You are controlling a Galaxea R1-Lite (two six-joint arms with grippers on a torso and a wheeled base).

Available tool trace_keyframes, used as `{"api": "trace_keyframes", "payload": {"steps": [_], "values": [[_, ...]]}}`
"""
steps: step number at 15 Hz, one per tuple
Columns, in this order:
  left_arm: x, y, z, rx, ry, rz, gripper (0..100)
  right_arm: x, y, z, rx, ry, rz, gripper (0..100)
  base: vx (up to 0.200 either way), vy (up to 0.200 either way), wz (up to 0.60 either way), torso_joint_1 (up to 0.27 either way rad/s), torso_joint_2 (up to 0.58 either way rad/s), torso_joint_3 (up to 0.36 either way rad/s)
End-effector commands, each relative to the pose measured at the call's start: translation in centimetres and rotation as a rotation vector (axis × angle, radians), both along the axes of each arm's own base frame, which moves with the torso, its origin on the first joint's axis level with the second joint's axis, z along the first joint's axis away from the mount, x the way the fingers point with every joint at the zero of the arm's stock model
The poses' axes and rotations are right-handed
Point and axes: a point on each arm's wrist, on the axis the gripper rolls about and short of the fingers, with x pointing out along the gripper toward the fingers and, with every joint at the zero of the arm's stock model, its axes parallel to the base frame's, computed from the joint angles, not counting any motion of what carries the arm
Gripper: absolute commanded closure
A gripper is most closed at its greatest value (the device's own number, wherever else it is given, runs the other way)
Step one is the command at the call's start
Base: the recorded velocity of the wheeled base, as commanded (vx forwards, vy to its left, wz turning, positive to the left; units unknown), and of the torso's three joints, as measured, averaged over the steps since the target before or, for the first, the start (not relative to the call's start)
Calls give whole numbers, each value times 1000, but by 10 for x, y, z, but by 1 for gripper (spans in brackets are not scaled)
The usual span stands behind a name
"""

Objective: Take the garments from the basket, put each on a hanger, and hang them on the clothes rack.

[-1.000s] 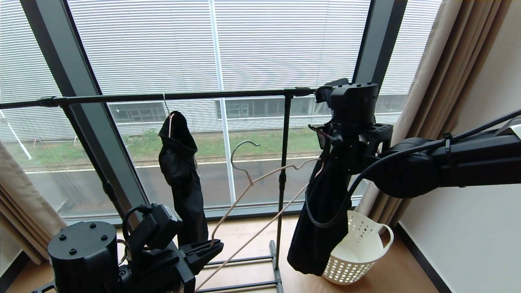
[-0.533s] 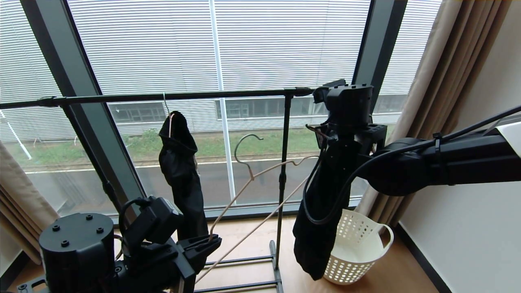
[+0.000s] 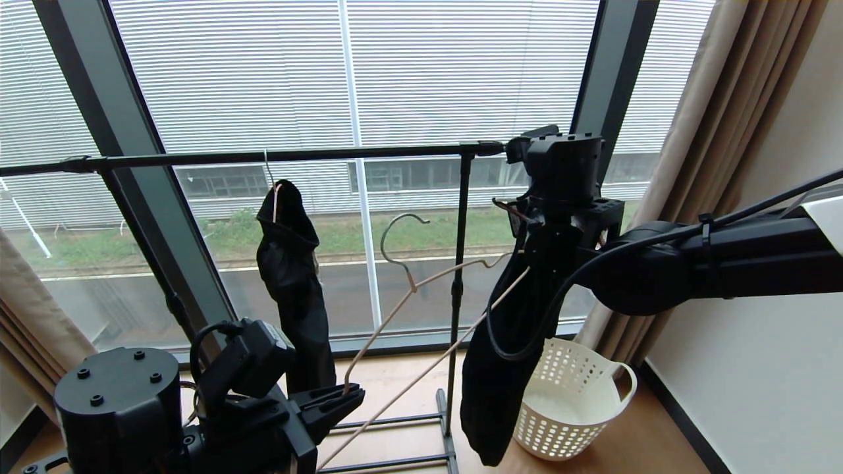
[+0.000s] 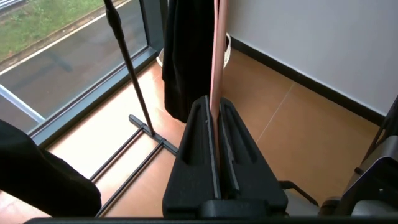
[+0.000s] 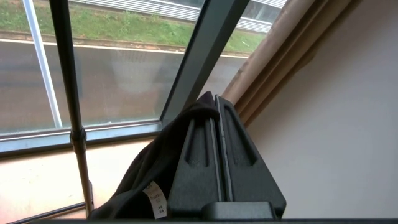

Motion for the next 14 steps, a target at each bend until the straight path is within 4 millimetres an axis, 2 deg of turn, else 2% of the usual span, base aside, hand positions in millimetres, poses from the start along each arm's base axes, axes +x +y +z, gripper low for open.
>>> {"api": "trace_keyframes", "payload": {"steps": [1,14], "values": [[1,-1,0,-5,3,2,100,-4,6,-2,-2,5,18,100,0,0,0,0,0,0],[10,-7,10,-81,17,29,100,-25,27,-14,-28,39,87,100,0,0,0,0,0,0]]}}
